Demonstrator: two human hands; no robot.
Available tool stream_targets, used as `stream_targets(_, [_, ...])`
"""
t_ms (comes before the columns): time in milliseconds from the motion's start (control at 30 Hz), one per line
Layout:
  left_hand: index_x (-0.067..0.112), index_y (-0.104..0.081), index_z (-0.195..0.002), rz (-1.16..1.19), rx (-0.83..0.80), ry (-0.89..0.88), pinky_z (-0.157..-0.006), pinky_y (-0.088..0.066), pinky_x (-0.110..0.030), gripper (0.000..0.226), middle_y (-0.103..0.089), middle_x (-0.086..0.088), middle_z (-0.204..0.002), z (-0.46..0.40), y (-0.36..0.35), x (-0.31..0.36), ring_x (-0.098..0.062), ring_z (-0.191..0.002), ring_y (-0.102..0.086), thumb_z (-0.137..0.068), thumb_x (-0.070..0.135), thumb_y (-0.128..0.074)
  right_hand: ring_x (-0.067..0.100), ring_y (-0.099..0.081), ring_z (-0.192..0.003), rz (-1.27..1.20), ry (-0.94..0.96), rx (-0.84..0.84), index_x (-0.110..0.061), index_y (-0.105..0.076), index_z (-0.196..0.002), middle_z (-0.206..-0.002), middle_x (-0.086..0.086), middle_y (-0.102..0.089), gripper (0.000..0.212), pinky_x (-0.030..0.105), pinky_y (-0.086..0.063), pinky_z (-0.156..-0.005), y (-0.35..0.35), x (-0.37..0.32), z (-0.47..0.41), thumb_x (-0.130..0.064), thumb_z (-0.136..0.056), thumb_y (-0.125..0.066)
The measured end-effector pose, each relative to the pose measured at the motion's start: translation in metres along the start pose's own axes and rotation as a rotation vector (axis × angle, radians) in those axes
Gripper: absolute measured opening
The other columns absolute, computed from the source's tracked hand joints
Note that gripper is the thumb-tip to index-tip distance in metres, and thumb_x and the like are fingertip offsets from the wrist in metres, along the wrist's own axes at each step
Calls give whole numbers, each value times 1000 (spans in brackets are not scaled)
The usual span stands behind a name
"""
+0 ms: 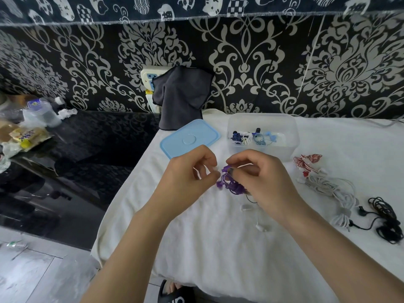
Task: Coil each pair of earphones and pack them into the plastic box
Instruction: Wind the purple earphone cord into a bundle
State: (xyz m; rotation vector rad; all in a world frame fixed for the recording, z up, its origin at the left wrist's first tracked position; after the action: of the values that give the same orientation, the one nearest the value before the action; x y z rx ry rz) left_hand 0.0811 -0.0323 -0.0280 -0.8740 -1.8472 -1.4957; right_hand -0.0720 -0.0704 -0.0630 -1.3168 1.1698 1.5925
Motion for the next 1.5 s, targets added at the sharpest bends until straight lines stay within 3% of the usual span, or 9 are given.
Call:
stream_targets(233, [21,-62,-86,-79,-28,-69,-63,-43,-14,19,-63,9,-79,1,-2,7,-11,-70,-56,-85,7,-75,11,-74,-81,-46,10,22,-27,-73,-91,-86,-9,-76,17,34,-61,-69,4,-7,0,-11,-89,-68])
stream_targets(367, [20,-64,-87,-82,-37,-88,-63,-45,-17,20,-64,12,-77,1,-3,11,-15,-70,-59,-82,3,-74,11,-73,-77,-46,33,2,-20,-72,-92,-85,-5,-76,13,21,-56,-63,0,-10,1,-8,-90,-69])
stream_targets(533, [20,-65,-87,-83,-21,-91,-65,-41,-10,17,-65,15,-79,2,0,14,-13,-72,-60,-89,4,-69,13,-73,-78,-46,37,-5,-22,-72,-91,-85,-5,-76,12,31,-59,-70,0,-11,3,-10,-89,-70])
stream_targets(767, [20,-64,-88,-86,-22,-93,-66,-45,-15,15,-68,11,-85,2,0,16,-16,-75,-61,-88,6,-72,16,-74,-79,-70,39,18,-20,-72,-89,-84,-4,-75,13,48,-63,-76,1,-14,4,-7,-88,-70])
stream_targets(867, [19,-64,-88,-83,-18,-90,-67,-48,-20,15,-68,9,-84,1,-1,16,-17,-75,-61,-87,7,-72,16,-74,-77,-69,36,24,-21,-72,-89,-83,-3,-76,13,48,-62,-76,2,-14,5,-8,-88,-70])
stream_targets(1000, [18,-64,-87,-94,9,-87,-63,-40,-9,18,-66,13,-78,2,2,20,-10,-72,-59,-86,3,-73,16,-73,-76,-27,34,27,-23,-71,-88,-82,-6,-75,12,49,-59,-74,2,-14,6,-11,-89,-71])
stream_targets(1200, [18,-67,-91,-92,18,-104,-67,-39,-5,21,-68,14,-82,4,3,25,-5,-76,-60,-83,-1,-72,10,-73,-78,-24,45,31,-22,-72,-89,-84,-8,-75,10,36,-59,-67,5,-15,4,-12,-88,-72])
stream_targets(1333, [19,-71,-95,-121,20,-149,-67,-39,-5,22,-71,14,-80,3,3,29,-6,-78,-61,-86,-2,-70,10,-73,-77,-89,36,31,-18,-72,-89,-83,-5,-76,10,17,-53,-60,7,-13,2,-9,-86,-73])
stream_targets(1500, [17,-75,-97,-32,14,-154,-74,-46,-10,16,-73,13,-88,2,4,28,-10,-79,-68,-91,2,-71,18,-73,-78,-215,-9,11,-10,-72,-90,-82,7,-77,6,21,-57,-64,7,-8,0,-7,-85,-74])
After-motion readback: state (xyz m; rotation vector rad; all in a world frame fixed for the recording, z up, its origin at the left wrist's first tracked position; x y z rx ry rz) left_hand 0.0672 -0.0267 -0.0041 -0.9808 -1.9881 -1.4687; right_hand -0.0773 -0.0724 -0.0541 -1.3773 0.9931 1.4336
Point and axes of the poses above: each hand's wrist, its own z-axis away from the middle knuckle, its own y-axis out of the back of the hand, x = y × z, the point moved 10 cm from there along -z, towards the middle knuckle
